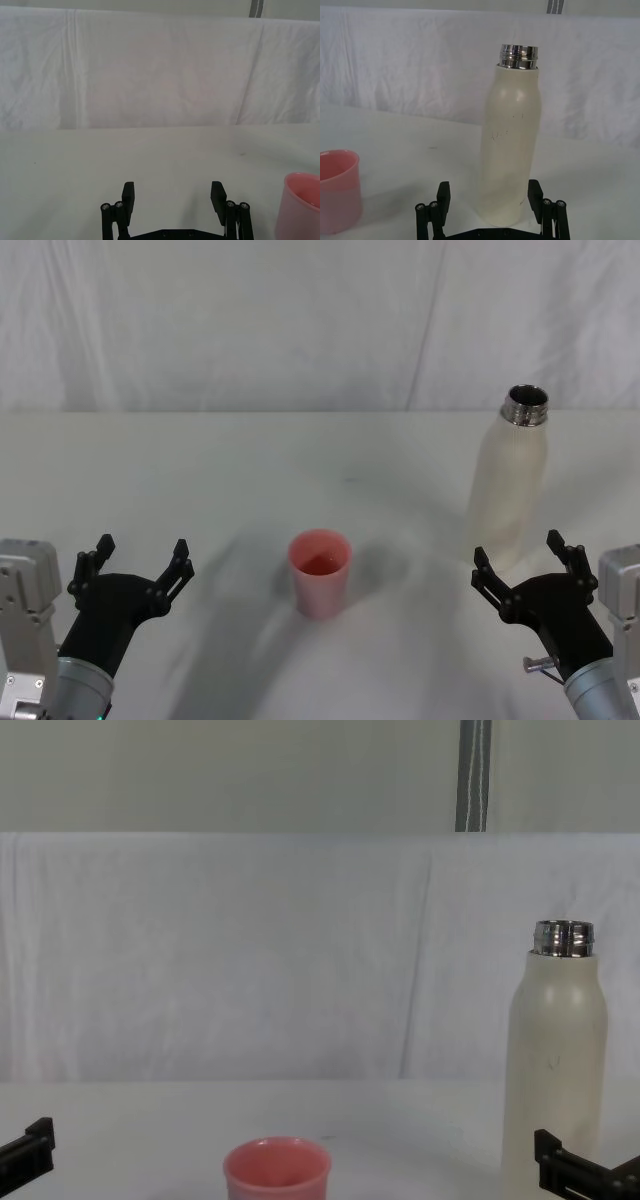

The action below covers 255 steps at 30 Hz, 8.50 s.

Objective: Grasp the thermos with one hand and pour water into the cup lid.

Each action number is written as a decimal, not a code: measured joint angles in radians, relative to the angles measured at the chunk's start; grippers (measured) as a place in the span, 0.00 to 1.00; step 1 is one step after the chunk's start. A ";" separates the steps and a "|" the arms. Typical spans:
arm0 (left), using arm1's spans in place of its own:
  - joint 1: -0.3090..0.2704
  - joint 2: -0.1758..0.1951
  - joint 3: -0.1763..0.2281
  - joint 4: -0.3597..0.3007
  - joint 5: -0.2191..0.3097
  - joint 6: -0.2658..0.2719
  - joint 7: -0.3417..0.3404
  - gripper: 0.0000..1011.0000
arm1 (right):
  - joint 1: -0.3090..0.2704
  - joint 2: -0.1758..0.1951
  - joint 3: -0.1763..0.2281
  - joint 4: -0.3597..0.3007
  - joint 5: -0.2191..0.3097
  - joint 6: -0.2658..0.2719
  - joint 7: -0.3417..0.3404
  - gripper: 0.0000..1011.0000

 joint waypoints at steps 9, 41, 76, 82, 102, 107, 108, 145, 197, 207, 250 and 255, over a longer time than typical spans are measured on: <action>0.000 0.000 0.000 0.000 0.000 0.000 0.000 0.99 | 0.000 0.000 0.000 0.000 0.000 0.000 0.000 0.99; 0.000 0.000 0.000 0.000 0.000 0.000 0.000 0.99 | 0.000 0.000 0.000 0.000 0.000 0.000 0.000 0.99; 0.000 0.000 0.000 0.000 0.000 0.000 0.000 0.99 | -0.006 -0.023 0.026 0.003 -0.003 -0.003 0.041 0.99; 0.000 0.000 0.000 0.000 0.000 0.000 0.000 0.99 | -0.006 -0.039 0.044 0.007 0.022 -0.001 0.074 0.99; 0.000 0.000 0.000 0.000 0.000 0.000 0.000 0.99 | 0.067 -0.068 0.085 0.057 0.054 0.029 0.157 0.99; 0.000 0.000 0.000 0.000 0.000 0.000 0.000 0.99 | 0.087 -0.069 0.091 0.075 0.057 0.031 0.165 0.99; 0.000 0.000 0.000 0.000 0.000 0.000 0.000 0.99 | 0.093 -0.069 0.093 0.081 0.059 0.032 0.168 0.99; 0.000 0.000 0.000 0.000 0.000 0.000 0.000 0.99 | 0.222 -0.073 0.099 0.263 0.103 0.008 0.199 0.99; 0.000 0.000 0.000 0.000 0.000 0.000 0.000 0.99 | 0.331 -0.075 0.082 0.409 0.112 0.001 0.221 0.94; 0.000 0.000 0.000 0.000 0.000 0.000 0.000 0.99 | 0.330 -0.075 0.083 0.408 0.112 0.001 0.221 0.94; 0.000 0.000 0.000 0.000 0.000 0.000 0.000 0.99 | 0.318 -0.014 0.027 0.316 -0.107 0.044 0.152 0.94; 0.000 0.000 0.000 0.000 0.000 0.000 0.000 0.99 | 0.310 0.008 0.010 0.271 -0.195 0.064 0.134 0.94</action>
